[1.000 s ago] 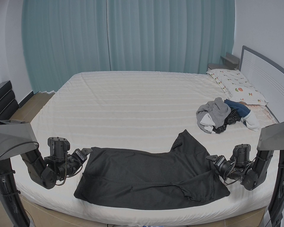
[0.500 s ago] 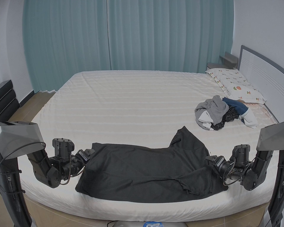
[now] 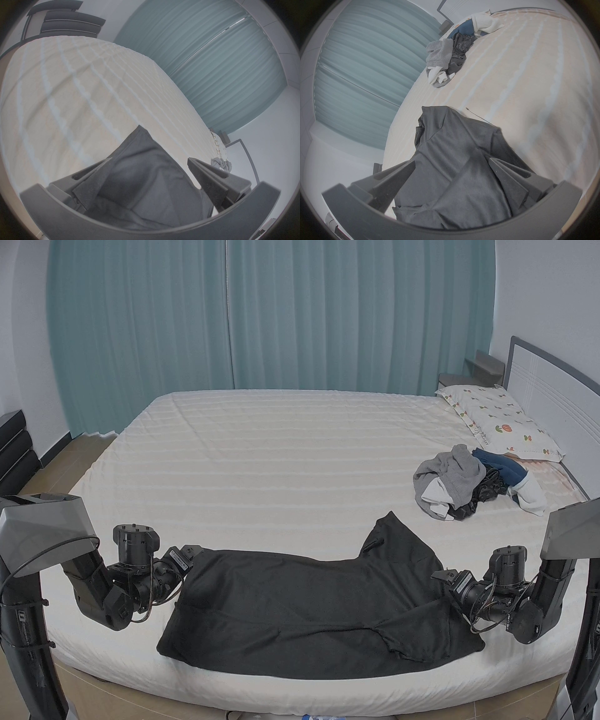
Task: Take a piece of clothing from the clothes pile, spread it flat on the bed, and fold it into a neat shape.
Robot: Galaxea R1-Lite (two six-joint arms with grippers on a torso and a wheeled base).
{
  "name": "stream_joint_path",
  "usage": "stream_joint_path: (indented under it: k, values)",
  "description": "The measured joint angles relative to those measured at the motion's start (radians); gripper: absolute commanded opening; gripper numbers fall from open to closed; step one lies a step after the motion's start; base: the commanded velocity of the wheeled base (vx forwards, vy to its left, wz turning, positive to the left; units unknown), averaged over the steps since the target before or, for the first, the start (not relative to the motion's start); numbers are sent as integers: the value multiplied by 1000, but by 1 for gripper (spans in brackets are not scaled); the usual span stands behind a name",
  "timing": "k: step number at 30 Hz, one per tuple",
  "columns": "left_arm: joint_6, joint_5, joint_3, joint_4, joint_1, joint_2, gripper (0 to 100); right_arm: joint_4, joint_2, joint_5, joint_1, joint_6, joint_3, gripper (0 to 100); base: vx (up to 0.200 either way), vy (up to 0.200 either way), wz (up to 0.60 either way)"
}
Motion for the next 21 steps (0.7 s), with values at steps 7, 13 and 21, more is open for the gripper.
stream_joint_path:
  k: [7, 13, 21]
  values:
    - [19, -2, -42, 7, 9, 26, 100, 0, 0, -1, 2, 0, 1, 100, 0, 0, 0]
    - [120, -4, -135, 60, 29, 63, 100, 0, 0, -1, 3, 0, 2, 100, 0, 0, 0]
    - [169, -7, -354, 230, 43, 147, 100, 0, 5, -1, 5, -1, 2, 100, 0, 0, 0]
